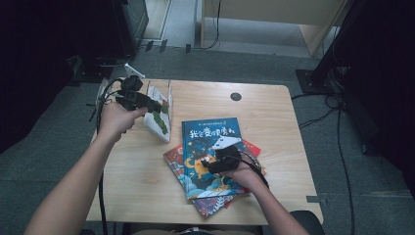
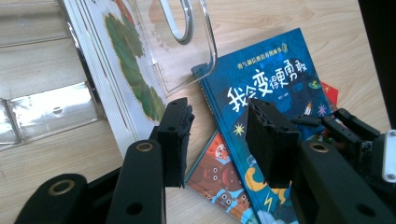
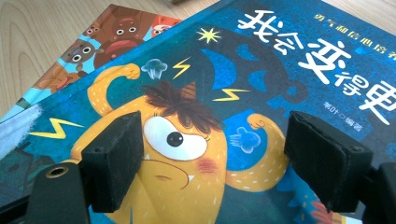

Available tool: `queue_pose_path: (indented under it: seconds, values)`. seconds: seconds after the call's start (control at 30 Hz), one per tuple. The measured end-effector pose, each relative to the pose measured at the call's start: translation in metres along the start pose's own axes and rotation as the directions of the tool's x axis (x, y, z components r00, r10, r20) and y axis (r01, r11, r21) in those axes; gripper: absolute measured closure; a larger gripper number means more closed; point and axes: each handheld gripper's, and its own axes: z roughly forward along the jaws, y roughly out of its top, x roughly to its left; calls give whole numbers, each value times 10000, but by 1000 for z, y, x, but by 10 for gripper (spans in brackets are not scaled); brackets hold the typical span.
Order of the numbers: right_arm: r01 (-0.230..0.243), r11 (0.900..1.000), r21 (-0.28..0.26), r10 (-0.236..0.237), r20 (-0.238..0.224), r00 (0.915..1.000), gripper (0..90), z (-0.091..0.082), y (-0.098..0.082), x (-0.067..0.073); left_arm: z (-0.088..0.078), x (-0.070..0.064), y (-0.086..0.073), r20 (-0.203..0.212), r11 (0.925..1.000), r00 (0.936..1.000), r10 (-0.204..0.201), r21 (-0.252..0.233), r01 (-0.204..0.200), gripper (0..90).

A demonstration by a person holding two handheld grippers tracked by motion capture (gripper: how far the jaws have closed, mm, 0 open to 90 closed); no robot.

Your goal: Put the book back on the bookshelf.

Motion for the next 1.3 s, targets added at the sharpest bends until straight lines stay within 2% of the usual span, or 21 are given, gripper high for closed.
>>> queue_pose_path:
  seconds: [0.07, 0.13, 0.2, 0.43, 1.0, 1.3]
  values:
    - [2, 10000, -3, -2, -3, 10000, 200, 0, 0, 0, -1, -1, -1, -49, 9999, 9999, 103, -34, -103, 602]
    - [-1, 10000, 2, 1, 6, 10000, 199, 0, 0, 0, -1, -2, -5, 171, 9999, 9998, 75, -107, -73, 602]
    - [10, 10000, 1, -10, 16, 10000, 199, 0, 0, 0, -1, -5, -8, 145, 9996, 9996, 251, -110, -250, 599]
    - [24, 10000, -9, -24, 22, 10000, 199, 0, 0, 0, 2, -5, -17, 486, 9995, 9984, 304, -99, -300, 585]
    - [34, 10000, -15, -34, 20, 10000, 199, 0, 0, 0, 11, -4, -36, 810, 9990, 9960, 377, -265, -357, 581]
    - [27, 10000, -16, -27, 31, 10000, 199, 0, 0, 0, 17, -5, -48, 829, 9972, 9940, 719, -270, -699, 521]
